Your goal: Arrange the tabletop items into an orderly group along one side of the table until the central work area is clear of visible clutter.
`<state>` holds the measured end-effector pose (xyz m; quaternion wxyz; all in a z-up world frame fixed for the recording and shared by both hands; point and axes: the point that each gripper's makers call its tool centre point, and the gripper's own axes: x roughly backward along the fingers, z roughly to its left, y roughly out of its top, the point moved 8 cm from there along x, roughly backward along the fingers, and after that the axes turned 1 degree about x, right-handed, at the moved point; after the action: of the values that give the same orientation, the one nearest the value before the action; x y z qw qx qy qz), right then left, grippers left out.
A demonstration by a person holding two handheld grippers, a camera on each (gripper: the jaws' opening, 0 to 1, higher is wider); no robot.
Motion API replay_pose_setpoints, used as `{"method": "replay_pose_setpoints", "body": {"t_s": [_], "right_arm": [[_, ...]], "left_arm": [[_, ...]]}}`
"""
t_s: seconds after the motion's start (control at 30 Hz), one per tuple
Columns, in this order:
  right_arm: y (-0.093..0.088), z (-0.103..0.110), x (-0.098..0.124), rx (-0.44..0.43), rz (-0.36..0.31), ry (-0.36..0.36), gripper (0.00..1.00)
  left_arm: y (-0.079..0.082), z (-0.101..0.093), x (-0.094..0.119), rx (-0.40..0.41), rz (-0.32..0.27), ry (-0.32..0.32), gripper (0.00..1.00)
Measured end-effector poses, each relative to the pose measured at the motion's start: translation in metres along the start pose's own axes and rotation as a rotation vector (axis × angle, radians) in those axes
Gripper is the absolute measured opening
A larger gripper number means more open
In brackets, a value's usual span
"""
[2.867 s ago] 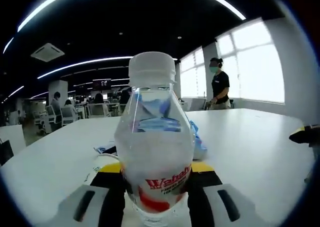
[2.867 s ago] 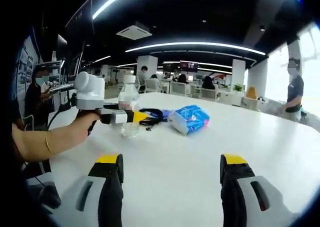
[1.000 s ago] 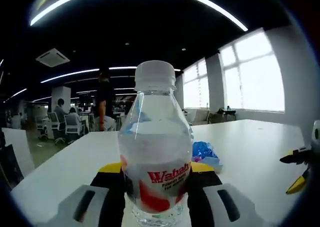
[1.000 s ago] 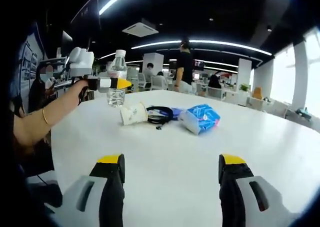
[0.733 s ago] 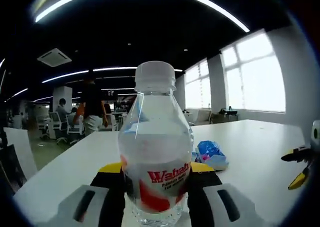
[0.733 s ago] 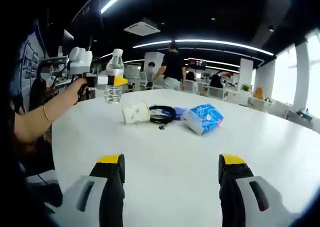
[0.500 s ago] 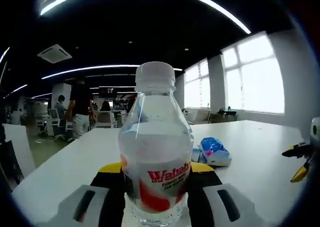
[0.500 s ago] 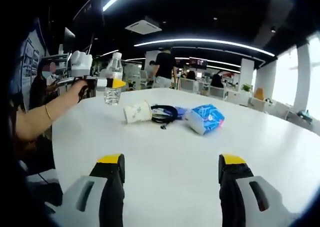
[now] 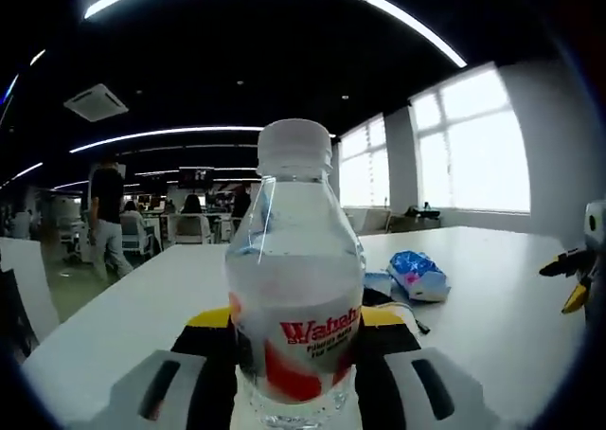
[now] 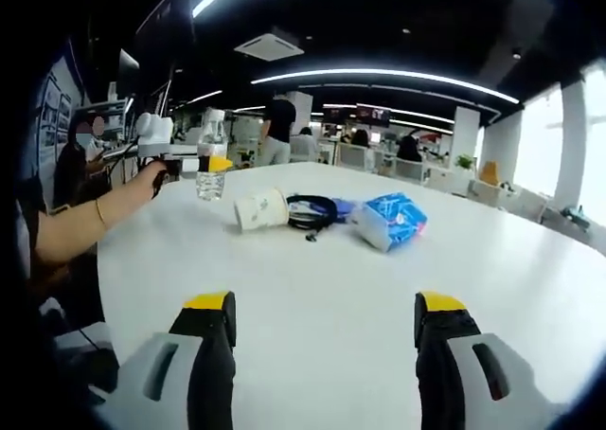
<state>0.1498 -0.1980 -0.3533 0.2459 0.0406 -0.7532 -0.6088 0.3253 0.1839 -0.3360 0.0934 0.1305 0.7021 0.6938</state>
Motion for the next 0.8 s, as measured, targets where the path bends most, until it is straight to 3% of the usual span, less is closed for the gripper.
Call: {"method": "replay_pose_setpoints", "body": {"t_s": [0.13, 0.27, 0.5, 0.8], "right_arm": [[-0.004, 0.001, -0.003, -0.006, 0.017, -0.004, 0.74], [-0.004, 0.000, -0.003, -0.006, 0.027, -0.012, 0.74], [-0.004, -0.002, -0.003, -0.003, 0.031, -0.020, 0.74], [-0.002, -0.003, 0.002, 0.002, 0.036, -0.034, 0.73]], "left_arm": [[-0.005, 0.009, -0.002, 0.042, -0.003, -0.016, 0.46], [-0.008, 0.014, -0.003, 0.004, 0.003, -0.029, 0.46], [-0.007, 0.014, -0.010, -0.041, -0.006, -0.108, 0.46], [-0.005, 0.017, -0.019, -0.005, -0.026, -0.171, 0.46]]}}
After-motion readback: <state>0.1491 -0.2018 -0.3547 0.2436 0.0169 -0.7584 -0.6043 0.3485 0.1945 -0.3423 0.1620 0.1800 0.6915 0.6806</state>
